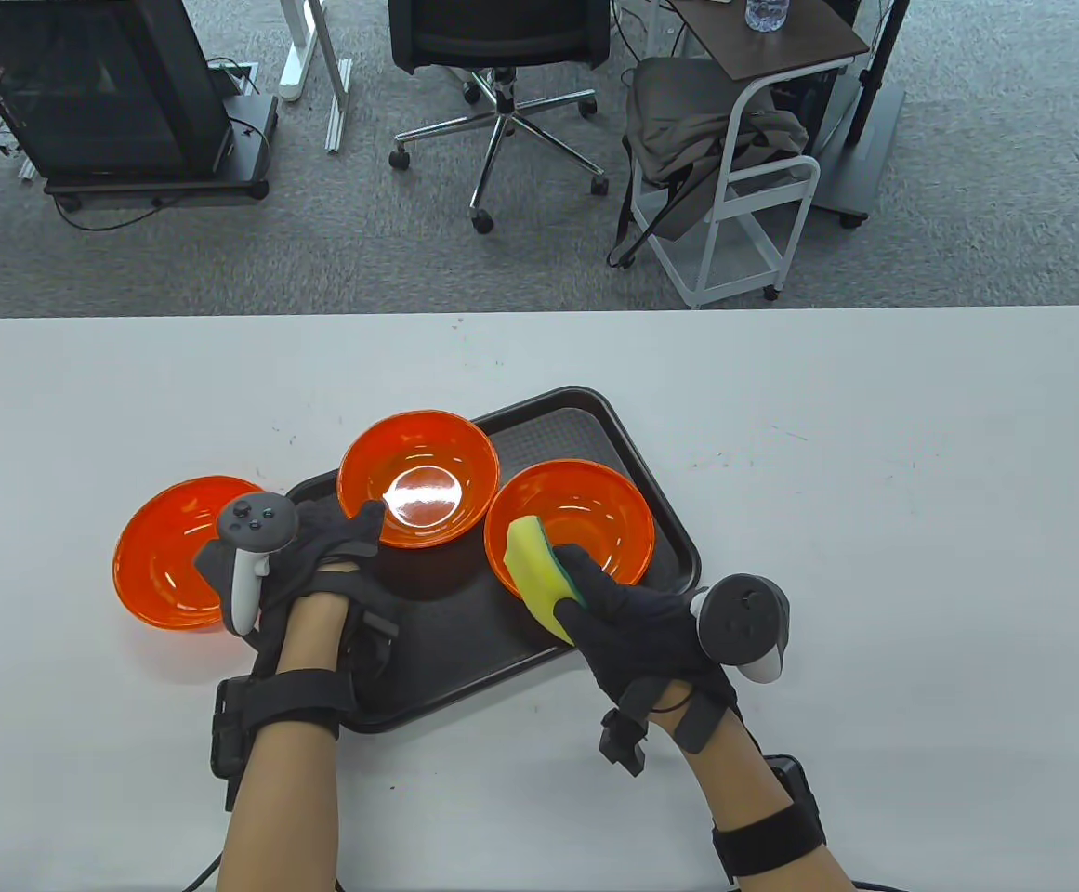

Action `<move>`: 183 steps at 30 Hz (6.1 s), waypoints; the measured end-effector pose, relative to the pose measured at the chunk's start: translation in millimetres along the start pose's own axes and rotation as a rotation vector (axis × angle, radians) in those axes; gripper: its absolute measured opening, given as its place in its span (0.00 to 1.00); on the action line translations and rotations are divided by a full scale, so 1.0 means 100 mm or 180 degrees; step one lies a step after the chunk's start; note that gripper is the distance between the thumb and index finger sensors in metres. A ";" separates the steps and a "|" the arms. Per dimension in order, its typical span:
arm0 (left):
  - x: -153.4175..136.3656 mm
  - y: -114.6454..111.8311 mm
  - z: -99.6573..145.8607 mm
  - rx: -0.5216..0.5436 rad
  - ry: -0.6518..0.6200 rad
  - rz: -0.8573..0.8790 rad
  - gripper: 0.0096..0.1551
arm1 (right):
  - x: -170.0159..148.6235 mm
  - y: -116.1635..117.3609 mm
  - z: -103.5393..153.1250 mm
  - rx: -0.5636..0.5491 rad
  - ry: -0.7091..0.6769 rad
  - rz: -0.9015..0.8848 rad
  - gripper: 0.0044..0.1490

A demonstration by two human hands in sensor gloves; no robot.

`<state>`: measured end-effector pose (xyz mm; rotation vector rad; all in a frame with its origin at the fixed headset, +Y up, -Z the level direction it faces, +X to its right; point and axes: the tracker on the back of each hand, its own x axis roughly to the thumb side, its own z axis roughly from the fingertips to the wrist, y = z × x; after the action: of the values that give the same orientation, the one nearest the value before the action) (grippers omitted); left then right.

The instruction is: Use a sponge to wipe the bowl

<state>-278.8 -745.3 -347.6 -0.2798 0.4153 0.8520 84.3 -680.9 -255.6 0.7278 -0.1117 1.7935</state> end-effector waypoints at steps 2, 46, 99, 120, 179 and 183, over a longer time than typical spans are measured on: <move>-0.01 -0.09 -0.11 -0.0157 0.0123 -0.0063 0.57 | -0.01 0.00 0.00 0.0011 0.0010 0.0006 0.34; 0.29 0.02 1.16 -0.0168 -0.1481 0.0285 0.35 | 0.15 -0.10 0.03 0.0014 -0.0219 0.0918 0.34; 0.51 -0.11 1.34 -0.0397 -0.2048 -0.0190 0.33 | 0.57 0.61 -0.06 0.1149 0.0004 0.4135 0.29; 0.51 -0.12 1.34 0.0007 -0.2042 -0.0563 0.33 | 0.56 0.86 -0.03 0.2000 -0.0139 0.2782 0.30; 0.23 0.23 1.08 0.0390 -0.1932 0.0278 0.33 | 0.56 0.59 -0.05 0.1200 -0.0300 0.3158 0.29; 0.19 0.25 1.04 0.0343 -0.1887 0.0483 0.33 | 0.58 0.50 -0.04 0.0964 -0.0388 0.3253 0.29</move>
<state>-261.7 -675.9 -265.9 0.1107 -0.0739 1.0102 28.2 -648.5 -214.3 1.1113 -0.3447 2.7720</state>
